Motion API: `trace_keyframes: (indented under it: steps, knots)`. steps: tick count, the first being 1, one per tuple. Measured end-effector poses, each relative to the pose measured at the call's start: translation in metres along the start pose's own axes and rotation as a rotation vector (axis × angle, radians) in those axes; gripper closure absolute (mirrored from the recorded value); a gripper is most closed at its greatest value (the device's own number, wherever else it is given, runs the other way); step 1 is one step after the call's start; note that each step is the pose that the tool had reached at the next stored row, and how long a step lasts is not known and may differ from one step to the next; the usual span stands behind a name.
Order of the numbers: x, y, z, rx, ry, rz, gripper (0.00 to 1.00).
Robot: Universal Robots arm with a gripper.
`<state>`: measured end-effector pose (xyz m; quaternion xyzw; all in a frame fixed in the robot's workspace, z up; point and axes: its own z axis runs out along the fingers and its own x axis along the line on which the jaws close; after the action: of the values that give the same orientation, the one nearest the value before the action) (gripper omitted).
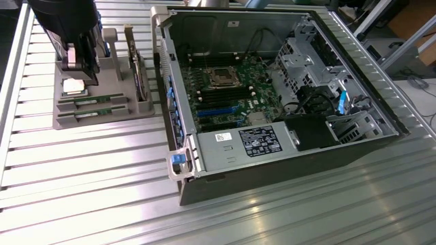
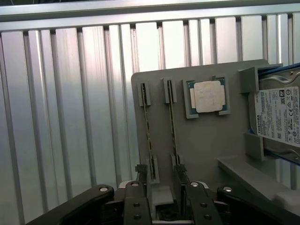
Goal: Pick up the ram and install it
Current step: 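Pick up the ram and move it above insertion slot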
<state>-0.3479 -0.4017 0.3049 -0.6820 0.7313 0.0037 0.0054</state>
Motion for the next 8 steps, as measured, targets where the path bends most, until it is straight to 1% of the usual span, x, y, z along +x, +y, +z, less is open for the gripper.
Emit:
trace_keyframes:
  steps: [8]
  knots:
    - [0.0001, 0.0, 0.0045, 0.0, 0.0, 0.0, 0.64]
